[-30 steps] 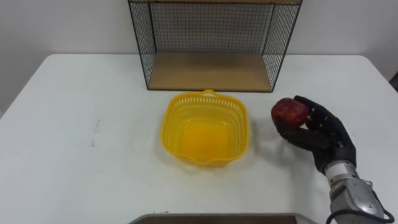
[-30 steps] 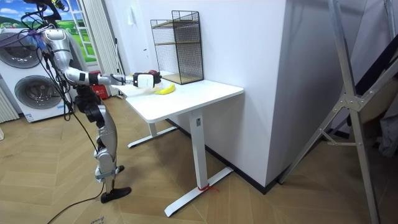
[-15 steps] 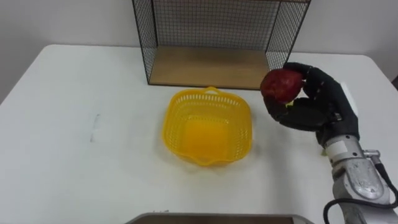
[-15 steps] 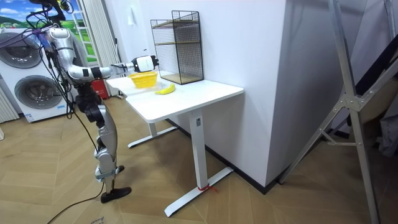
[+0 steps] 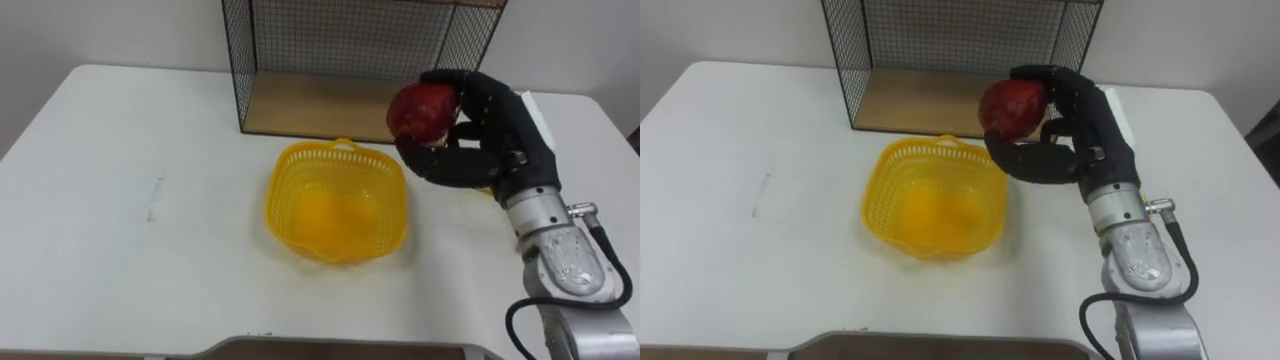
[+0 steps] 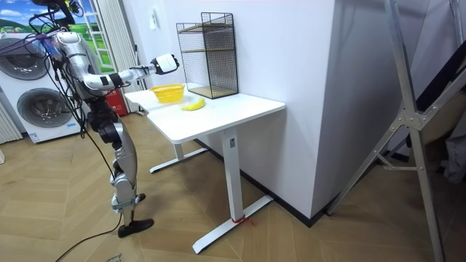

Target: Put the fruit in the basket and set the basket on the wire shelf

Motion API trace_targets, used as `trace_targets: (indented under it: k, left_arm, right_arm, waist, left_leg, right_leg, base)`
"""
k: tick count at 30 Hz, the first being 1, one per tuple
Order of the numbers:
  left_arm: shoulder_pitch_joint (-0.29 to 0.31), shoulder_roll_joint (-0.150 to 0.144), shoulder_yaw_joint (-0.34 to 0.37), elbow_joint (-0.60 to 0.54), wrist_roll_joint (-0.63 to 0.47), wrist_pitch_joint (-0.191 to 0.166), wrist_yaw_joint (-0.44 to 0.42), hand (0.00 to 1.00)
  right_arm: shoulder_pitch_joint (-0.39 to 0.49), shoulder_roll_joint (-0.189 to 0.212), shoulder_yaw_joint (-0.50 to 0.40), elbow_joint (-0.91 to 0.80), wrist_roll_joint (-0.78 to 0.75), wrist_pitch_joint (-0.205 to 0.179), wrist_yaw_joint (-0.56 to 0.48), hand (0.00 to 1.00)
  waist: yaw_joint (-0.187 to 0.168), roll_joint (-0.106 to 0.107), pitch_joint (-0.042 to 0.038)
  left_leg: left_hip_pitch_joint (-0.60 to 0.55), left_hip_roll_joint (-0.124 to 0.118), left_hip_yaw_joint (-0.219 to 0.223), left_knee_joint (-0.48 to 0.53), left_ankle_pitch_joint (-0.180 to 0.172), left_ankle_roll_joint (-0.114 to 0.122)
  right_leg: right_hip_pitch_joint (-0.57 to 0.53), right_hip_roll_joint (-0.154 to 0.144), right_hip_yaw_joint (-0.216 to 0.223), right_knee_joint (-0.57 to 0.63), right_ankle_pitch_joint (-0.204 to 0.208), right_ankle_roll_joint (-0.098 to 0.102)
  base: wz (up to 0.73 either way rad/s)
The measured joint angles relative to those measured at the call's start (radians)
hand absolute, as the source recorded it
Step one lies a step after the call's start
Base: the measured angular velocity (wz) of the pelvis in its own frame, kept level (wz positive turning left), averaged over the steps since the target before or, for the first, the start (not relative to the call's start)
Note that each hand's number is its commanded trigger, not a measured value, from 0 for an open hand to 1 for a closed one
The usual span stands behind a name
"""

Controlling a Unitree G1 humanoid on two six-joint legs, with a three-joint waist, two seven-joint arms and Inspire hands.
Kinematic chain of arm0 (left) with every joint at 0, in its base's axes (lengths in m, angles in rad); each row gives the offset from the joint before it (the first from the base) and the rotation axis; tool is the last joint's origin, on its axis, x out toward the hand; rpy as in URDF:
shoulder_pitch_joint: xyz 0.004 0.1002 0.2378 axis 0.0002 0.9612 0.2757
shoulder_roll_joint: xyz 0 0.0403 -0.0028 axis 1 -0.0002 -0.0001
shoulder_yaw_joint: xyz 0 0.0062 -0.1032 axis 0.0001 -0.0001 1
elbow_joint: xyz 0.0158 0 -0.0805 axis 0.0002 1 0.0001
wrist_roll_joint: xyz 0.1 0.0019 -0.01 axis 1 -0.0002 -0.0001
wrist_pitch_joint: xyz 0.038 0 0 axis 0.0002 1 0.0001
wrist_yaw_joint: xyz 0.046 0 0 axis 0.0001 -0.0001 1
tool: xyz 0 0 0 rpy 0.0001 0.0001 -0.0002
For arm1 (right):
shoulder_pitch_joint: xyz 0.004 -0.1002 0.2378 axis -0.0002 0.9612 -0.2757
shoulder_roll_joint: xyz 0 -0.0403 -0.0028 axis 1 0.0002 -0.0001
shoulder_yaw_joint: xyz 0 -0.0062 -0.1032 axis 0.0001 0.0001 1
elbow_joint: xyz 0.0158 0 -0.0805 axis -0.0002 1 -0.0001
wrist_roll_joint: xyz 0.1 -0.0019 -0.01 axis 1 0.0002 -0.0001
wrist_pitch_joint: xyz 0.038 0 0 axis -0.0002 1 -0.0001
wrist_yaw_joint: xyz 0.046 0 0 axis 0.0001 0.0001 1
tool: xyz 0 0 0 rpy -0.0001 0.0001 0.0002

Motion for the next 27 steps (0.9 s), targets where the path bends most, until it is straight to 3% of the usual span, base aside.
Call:
trace_targets:
  k: [7,16,18,20,21,23,27]
  left_arm:
    - [-0.022,0.007,0.000,0.007,0.000,0.001,-0.014,0.00]
    - [-0.033,0.019,-0.021,0.007,0.000,0.010,-0.017,0.00]
    - [-0.033,0.020,-0.025,0.007,0.000,0.011,-0.017,0.00]
    - [-0.032,0.021,-0.034,0.007,0.000,0.012,-0.017,0.00]
    - [-0.033,0.021,-0.041,0.007,0.000,0.012,-0.017,0.00]
    - [-0.034,0.021,-0.044,0.006,0.000,0.012,-0.017,0.00]
    - [-0.034,0.021,-0.044,0.006,0.000,0.024,-0.017,0.00]
  right_arm:
    - [0.000,-0.001,0.041,0.016,-0.041,0.001,0.051,1.00]
    - [0.000,-0.001,0.089,0.062,-0.042,0.033,0.092,1.00]
    - [0.000,-0.001,0.096,0.062,-0.042,0.040,0.095,0.82]
    - [0.000,-0.001,0.109,0.062,-0.042,0.047,0.096,0.53]
    - [0.000,-0.001,0.111,0.062,-0.041,0.048,0.103,0.24]
    - [0.000,-0.001,0.112,0.062,-0.042,0.052,0.106,0.00]
    - [0.000,0.000,0.112,0.063,-0.042,0.054,0.109,0.00]
  waist:
    - [0.020,0.001,0.0054]
    - [0.021,0.000,0.0095]
    - [0.021,0.001,0.0100]
    - [0.020,0.001,0.0099]
    - [0.020,0.001,0.0100]
    - [0.020,0.001,0.0097]
    - [0.021,0.002,0.0092]
  left_leg:
    - [-0.001,0.000,-0.001,-0.001,0.000,0.000]
    - [-0.009,0.000,-0.001,0.000,0.000,0.000]
    - [-0.009,0.000,-0.002,0.000,0.000,0.000]
    - [-0.009,0.000,-0.003,0.000,0.000,0.000]
    - [-0.010,0.000,-0.005,0.000,0.000,0.000]
    - [-0.010,0.000,-0.006,0.000,0.000,0.000]
    - [-0.010,0.000,-0.007,0.001,0.000,0.000]
  right_leg:
    - [-0.001,0.000,-0.001,-0.001,0.000,0.000]
    - [-0.005,0.000,-0.004,-0.002,0.000,0.000]
    - [-0.005,0.000,-0.004,-0.002,0.000,0.000]
    - [-0.005,0.000,-0.006,-0.002,0.000,0.000]
    - [-0.005,0.000,-0.009,-0.002,0.000,0.000]
    - [-0.004,0.000,-0.012,-0.002,0.000,0.000]
    - [-0.003,0.000,-0.013,-0.002,0.000,0.000]
  base:
    - [0.00]
    - [0.00]
    - [0.00]
    - [0.02]
    - [0.04]
    - [0.02]
    - [0.00]
